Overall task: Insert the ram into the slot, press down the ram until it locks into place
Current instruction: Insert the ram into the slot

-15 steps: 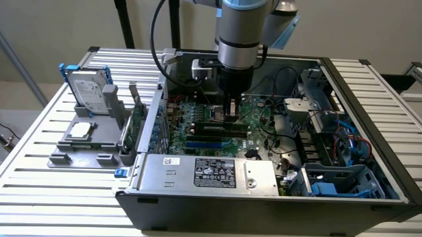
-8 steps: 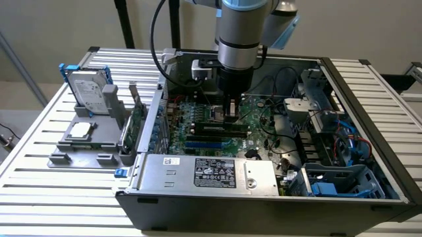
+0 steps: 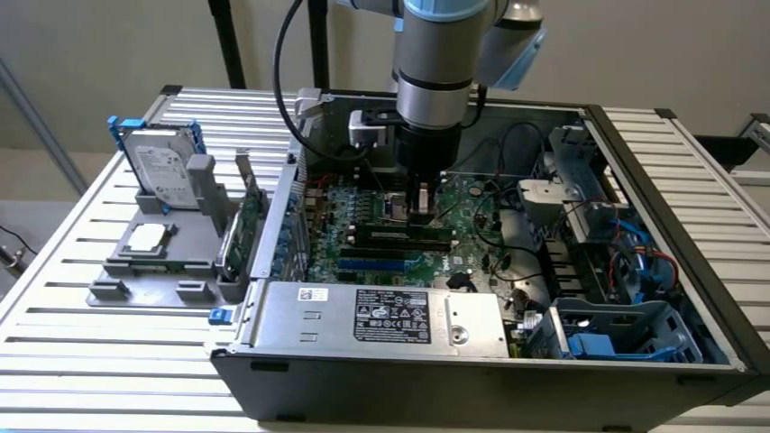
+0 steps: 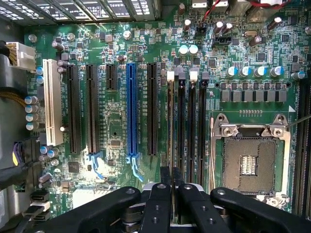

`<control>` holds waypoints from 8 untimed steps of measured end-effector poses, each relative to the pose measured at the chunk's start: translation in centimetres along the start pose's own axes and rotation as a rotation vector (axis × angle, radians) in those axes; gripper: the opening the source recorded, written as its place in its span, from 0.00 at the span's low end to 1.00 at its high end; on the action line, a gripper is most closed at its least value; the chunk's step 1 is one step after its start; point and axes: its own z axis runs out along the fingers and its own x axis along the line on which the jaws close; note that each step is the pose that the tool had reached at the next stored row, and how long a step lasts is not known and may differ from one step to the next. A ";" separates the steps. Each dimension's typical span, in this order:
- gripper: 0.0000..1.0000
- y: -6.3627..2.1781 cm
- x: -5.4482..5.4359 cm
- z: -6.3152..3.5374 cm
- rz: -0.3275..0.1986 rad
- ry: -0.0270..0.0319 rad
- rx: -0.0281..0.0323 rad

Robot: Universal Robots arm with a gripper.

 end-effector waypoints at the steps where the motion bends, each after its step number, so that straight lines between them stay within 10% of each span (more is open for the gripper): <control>1: 0.13 0.01 0.0 0.06 -0.001 0.0000 0.0001; 8: 0.13 0.08 0.0 0.24 -0.002 -0.0001 0.0002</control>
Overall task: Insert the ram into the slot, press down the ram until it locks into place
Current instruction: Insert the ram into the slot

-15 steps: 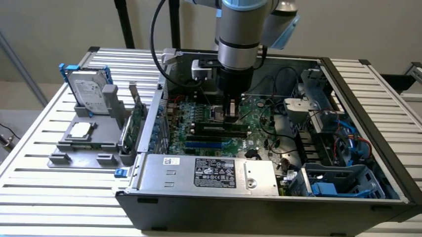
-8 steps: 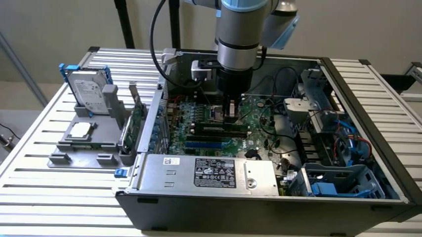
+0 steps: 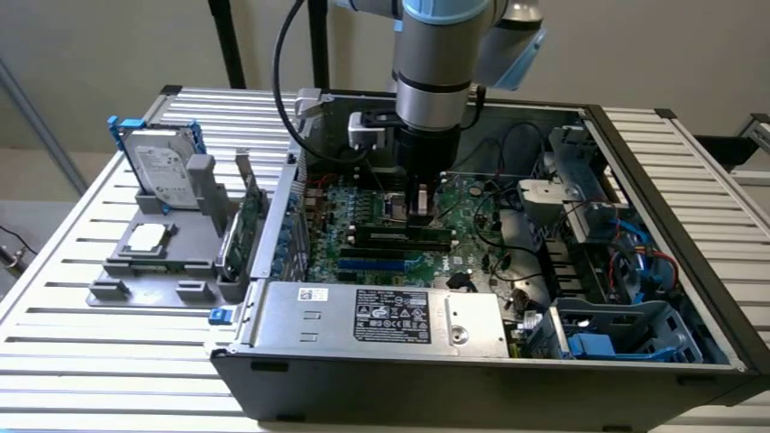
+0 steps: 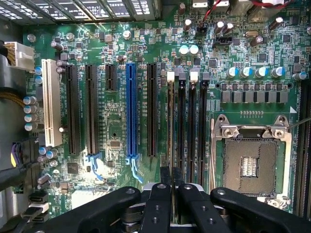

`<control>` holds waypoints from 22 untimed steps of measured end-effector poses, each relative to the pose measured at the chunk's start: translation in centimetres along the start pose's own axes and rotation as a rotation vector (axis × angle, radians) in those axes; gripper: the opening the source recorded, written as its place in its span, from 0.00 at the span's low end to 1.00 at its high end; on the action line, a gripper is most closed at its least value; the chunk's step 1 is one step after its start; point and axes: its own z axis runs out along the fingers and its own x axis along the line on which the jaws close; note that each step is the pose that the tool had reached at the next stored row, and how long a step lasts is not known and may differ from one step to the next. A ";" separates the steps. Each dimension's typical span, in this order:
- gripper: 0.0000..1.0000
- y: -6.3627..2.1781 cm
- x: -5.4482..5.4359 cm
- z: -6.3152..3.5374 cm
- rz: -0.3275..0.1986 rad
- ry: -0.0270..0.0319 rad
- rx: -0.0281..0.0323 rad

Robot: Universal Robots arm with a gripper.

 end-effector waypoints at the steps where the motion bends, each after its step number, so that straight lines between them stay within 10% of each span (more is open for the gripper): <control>1: 0.13 0.00 0.0 0.03 0.000 0.0000 0.0000; 22: 0.11 0.49 0.1 -1.36 -0.001 -0.0008 -0.0016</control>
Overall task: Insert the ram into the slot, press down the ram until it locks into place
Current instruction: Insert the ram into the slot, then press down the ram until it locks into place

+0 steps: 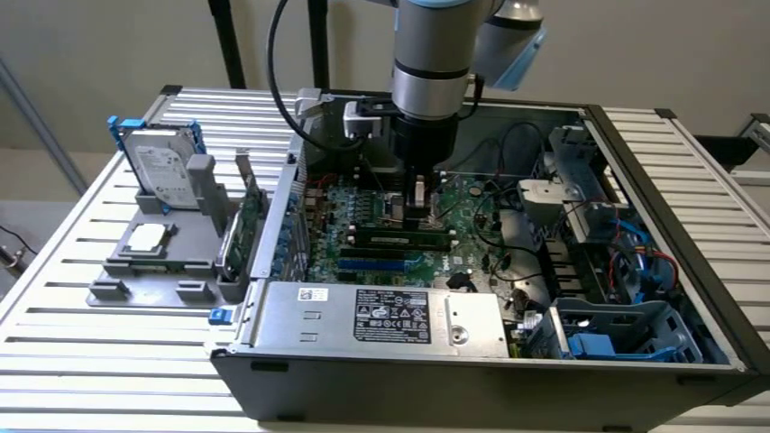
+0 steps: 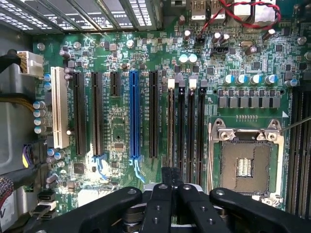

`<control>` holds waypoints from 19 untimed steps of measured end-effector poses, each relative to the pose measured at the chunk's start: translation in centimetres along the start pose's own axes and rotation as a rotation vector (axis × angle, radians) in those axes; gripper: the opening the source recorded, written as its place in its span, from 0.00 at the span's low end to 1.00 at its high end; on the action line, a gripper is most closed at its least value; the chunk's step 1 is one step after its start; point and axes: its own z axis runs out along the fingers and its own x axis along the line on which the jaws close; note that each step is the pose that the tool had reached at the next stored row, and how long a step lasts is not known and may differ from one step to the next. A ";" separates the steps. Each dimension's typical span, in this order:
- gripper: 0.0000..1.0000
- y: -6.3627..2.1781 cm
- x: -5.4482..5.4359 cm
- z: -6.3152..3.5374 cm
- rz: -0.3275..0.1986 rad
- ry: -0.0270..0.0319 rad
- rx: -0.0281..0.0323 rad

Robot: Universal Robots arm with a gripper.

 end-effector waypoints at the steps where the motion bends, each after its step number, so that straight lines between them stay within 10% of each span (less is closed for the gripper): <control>1: 0.11 0.00 0.0 0.00 0.000 0.0000 0.0001; 19: 0.11 0.03 -0.1 0.57 0.000 0.0003 -0.0018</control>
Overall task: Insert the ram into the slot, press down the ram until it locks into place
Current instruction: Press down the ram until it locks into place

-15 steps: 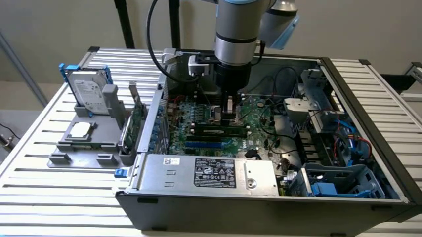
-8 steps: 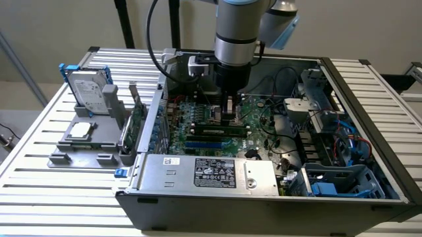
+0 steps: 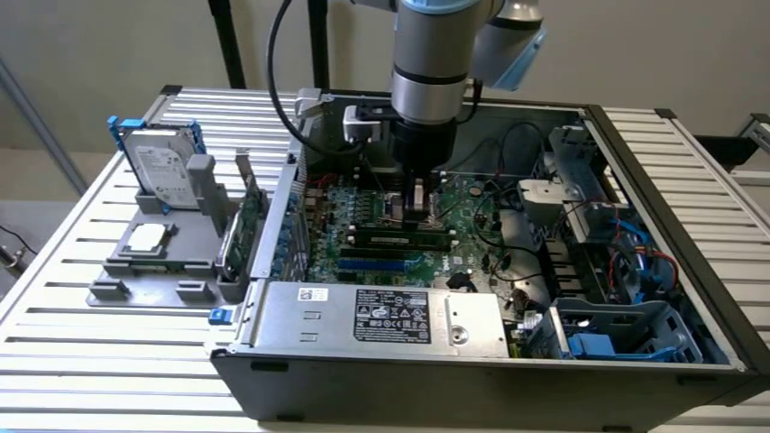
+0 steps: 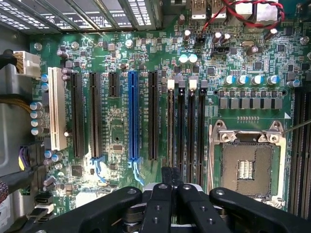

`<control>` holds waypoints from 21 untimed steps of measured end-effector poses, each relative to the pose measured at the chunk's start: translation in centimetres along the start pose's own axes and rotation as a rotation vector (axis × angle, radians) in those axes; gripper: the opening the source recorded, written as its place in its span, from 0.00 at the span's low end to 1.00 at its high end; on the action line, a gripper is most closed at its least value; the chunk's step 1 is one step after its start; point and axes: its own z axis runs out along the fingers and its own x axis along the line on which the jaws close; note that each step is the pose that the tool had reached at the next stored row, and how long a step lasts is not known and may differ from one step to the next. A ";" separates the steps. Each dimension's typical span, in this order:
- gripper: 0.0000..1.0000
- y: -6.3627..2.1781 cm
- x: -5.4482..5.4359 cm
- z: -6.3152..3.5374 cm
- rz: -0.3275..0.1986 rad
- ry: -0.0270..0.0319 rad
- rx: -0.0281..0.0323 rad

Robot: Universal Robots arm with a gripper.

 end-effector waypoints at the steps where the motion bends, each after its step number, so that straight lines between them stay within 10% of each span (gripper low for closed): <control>1: 0.11 0.00 0.0 0.07 0.000 0.0000 0.0000; 16: 0.11 0.21 -0.2 1.27 0.000 0.0006 -0.0003; 21: 0.11 0.22 -0.1 -0.41 0.000 0.0001 -0.0002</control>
